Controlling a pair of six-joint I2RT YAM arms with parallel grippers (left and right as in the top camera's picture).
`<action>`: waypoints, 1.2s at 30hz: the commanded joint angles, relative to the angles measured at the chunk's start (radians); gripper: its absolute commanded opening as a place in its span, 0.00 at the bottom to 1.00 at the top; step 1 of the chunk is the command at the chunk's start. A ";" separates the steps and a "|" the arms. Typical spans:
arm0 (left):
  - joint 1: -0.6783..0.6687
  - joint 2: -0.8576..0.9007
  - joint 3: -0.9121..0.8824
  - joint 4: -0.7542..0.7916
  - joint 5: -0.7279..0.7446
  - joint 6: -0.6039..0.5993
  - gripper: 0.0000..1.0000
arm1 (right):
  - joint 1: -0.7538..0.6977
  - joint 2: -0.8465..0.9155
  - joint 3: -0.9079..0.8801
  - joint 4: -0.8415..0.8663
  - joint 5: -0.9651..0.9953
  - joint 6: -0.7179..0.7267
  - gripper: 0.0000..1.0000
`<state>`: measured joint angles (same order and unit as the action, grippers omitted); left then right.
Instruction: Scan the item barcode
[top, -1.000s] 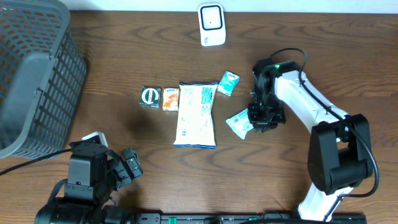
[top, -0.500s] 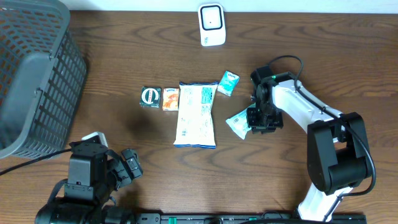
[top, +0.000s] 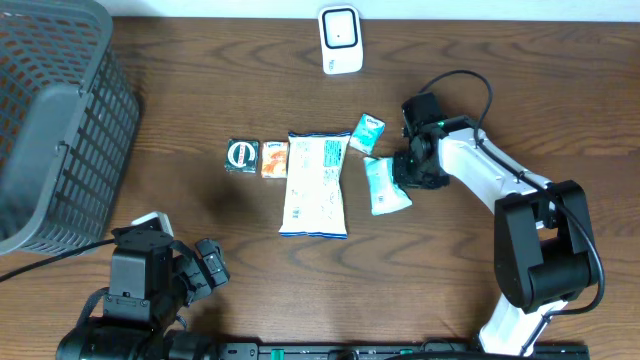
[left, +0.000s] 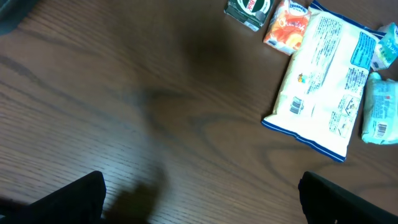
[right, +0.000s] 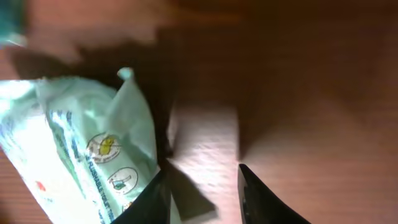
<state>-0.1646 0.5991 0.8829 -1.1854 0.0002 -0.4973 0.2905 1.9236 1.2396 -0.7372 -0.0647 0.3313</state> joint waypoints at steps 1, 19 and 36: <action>0.002 -0.004 -0.002 -0.003 -0.009 0.002 0.98 | 0.005 0.001 -0.004 0.024 -0.090 0.012 0.33; 0.002 -0.004 -0.002 -0.003 -0.009 0.002 0.98 | -0.003 -0.013 0.141 -0.200 -0.128 0.012 0.42; 0.002 -0.004 -0.002 -0.003 -0.009 0.002 0.98 | 0.002 0.010 0.087 -0.008 -0.254 0.035 0.70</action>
<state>-0.1646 0.5991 0.8829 -1.1858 0.0006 -0.4973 0.2905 1.9236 1.3666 -0.7780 -0.2337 0.3492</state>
